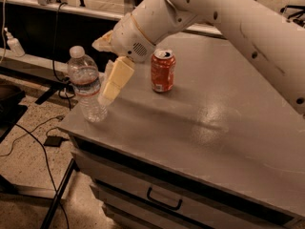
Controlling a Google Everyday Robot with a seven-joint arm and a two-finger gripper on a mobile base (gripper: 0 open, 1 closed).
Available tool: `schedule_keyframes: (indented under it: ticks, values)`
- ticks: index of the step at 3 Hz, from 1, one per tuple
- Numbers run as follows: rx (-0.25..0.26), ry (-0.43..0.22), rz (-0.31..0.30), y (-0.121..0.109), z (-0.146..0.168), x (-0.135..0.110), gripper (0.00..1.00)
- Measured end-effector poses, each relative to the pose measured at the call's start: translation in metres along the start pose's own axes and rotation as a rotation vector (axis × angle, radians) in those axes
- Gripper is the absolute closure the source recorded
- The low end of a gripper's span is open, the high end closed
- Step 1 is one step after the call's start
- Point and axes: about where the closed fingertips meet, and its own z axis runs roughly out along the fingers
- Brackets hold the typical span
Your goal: Pick water bottle
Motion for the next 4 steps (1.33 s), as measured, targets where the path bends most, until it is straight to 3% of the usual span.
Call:
schedule_keyframes:
  ticks: [1,3,4]
  values:
    - [0.0,-0.018,-0.004,0.001,0.002,-0.002,0.0]
    - [-0.043,-0.153,0.03,0.0,0.021,-0.011,0.0]
    - [-0.043,-0.153,0.03,0.0,0.021,-0.011,0.0]
